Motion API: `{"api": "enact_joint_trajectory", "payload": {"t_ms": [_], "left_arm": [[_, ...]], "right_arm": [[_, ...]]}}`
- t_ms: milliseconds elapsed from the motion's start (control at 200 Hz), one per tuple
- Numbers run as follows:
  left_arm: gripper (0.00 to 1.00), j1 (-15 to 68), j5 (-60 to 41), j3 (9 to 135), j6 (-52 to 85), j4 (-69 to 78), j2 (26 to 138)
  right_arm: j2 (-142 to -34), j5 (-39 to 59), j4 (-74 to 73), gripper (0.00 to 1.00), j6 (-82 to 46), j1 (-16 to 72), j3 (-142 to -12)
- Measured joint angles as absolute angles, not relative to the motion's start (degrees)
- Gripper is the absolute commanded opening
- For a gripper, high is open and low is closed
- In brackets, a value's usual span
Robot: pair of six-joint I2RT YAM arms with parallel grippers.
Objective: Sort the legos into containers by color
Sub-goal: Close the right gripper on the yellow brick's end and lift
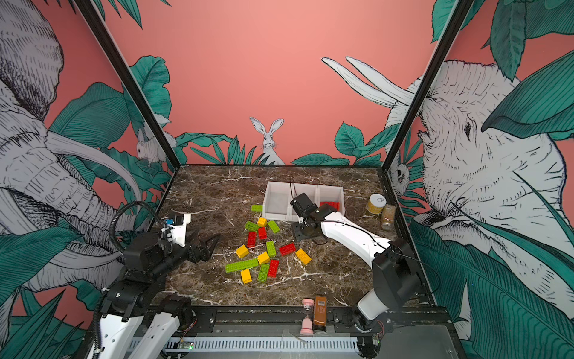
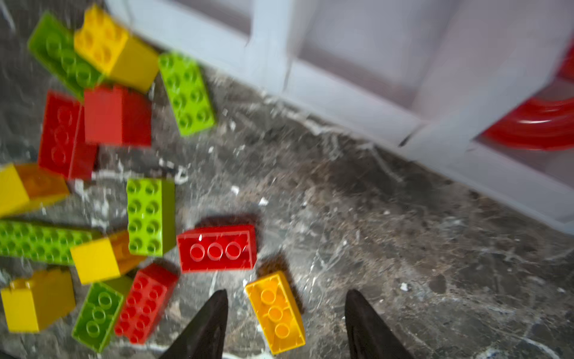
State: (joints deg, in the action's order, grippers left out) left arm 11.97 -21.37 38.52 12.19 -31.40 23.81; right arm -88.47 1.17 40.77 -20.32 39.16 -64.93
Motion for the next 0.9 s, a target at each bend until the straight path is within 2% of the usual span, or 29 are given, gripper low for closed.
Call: {"api": "enact_joint_trajectory", "payload": {"t_ms": [215, 530, 900], "left_arm": [[0.99, 11.97, -21.39, 38.52, 12.21, -31.42, 24.05], [0.99, 11.97, -21.37, 38.52, 12.19, -31.42, 24.16], [0.99, 11.97, -20.84, 38.52, 12.19, -31.42, 24.16]], "right_arm": [[-89.52, 3.62, 42.81, 0.61, -14.66, 41.04, -59.81], [-97.69, 3.86, 41.28, 0.59, -12.38, 41.6, -59.61], [-97.82, 2.63, 39.31, 0.34, -12.99, 41.65, -59.48]]}}
